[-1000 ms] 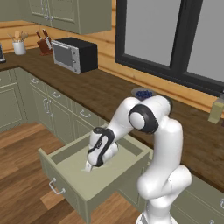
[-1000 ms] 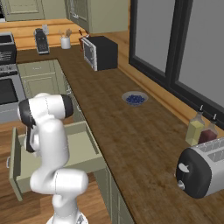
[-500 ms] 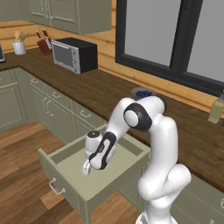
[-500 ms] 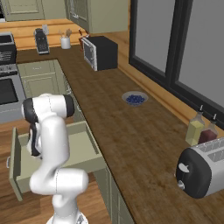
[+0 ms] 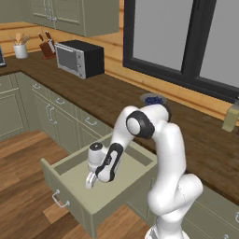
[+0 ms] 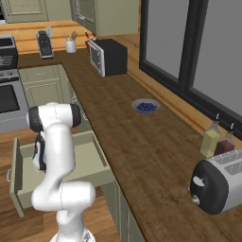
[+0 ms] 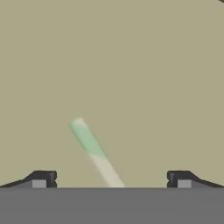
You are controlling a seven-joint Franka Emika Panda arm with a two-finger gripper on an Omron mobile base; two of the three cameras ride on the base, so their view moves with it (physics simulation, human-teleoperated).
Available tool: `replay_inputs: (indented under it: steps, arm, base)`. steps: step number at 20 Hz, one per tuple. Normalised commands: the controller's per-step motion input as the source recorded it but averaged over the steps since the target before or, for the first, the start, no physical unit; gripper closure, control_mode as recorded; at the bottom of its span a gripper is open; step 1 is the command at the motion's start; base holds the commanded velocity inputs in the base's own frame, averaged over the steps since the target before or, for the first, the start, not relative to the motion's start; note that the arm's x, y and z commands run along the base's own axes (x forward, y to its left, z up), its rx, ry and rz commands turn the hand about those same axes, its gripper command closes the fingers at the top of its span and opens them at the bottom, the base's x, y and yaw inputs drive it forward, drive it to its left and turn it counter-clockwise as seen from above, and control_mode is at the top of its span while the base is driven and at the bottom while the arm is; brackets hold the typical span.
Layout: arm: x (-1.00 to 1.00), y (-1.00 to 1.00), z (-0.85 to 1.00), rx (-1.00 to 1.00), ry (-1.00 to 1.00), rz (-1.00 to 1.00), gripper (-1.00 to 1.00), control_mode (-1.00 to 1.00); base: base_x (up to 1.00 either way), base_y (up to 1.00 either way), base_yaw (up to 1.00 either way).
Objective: Take a straw from the drawer in front and place it inside the glass cup on the dining counter.
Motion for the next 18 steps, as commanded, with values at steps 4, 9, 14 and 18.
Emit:
replay_inputs:
  steps: [4, 9, 14, 18]
  arm:
    - [0.34, 0.00, -0.14, 0.00, 0.00, 0.00, -1.00, -1.00]
    - [0.14, 0.00, -0.12, -0.01, 0.00, 0.00, -1.00, -1.00]
    - [0.02, 0.00, -0.16, -0.03, 0.00, 0.00, 1.00, -1.00]
    - [0.04, 0.00, -0.26, -0.02, 0.00, 0.00, 1.00, -1.00]
  base:
    - [0.00, 0.00, 0.00]
    - [0.00, 0.00, 0.00]
    - [0.00, 0.00, 0.00]
    - [0.00, 0.00, 0.00]
